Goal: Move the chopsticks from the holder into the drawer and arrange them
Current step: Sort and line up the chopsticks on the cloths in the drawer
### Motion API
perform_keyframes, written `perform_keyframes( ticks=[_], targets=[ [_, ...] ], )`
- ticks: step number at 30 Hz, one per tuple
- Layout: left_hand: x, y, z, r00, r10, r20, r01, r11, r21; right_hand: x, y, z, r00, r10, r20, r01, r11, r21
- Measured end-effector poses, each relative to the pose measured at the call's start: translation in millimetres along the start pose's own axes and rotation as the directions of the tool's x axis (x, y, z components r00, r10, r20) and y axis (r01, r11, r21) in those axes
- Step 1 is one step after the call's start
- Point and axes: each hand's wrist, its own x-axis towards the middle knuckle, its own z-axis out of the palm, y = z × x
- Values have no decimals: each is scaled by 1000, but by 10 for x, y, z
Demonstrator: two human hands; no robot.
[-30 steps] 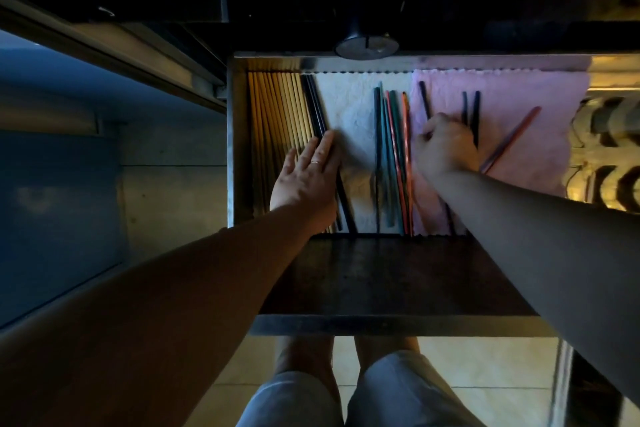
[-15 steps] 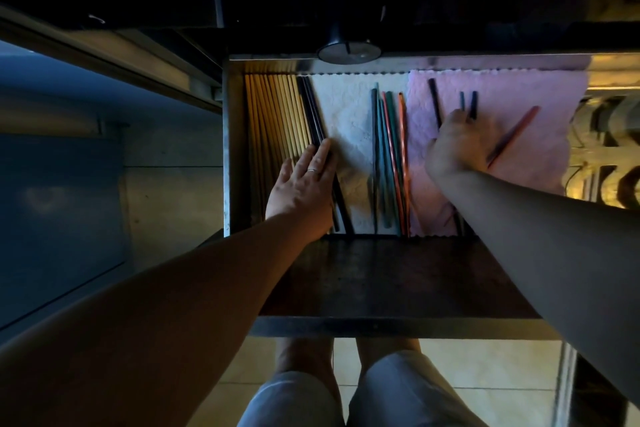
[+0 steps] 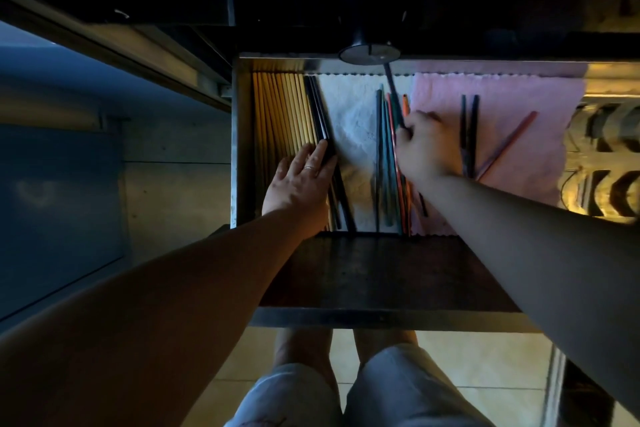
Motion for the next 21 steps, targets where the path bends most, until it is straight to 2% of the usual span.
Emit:
perform_keyframes(
  ticks=[4, 9, 12, 16, 21],
  targets=[
    [3, -61, 4, 1000, 15, 27, -15, 1000, -1, 22, -225, 253, 995, -44, 94, 36, 996, 79],
    [-20, -157, -2, 999, 3, 38, -2, 1000, -21, 13, -417, 428, 980, 4, 199, -25, 995, 100],
    [-25, -188, 15, 999, 22, 39, -21, 1000, -14, 4, -446, 476, 984, -2, 176, -18, 994, 109],
    [-25, -192, 59, 1000, 17, 12, -16, 999, -34, -78, -397, 495, 987, 64, 145, -85, 986, 143],
    [-24, -188, 59, 1000, 16, 14, -15, 999, -41, -159, -492, 572, 970, 102, 221, -147, 970, 196]
  ],
)
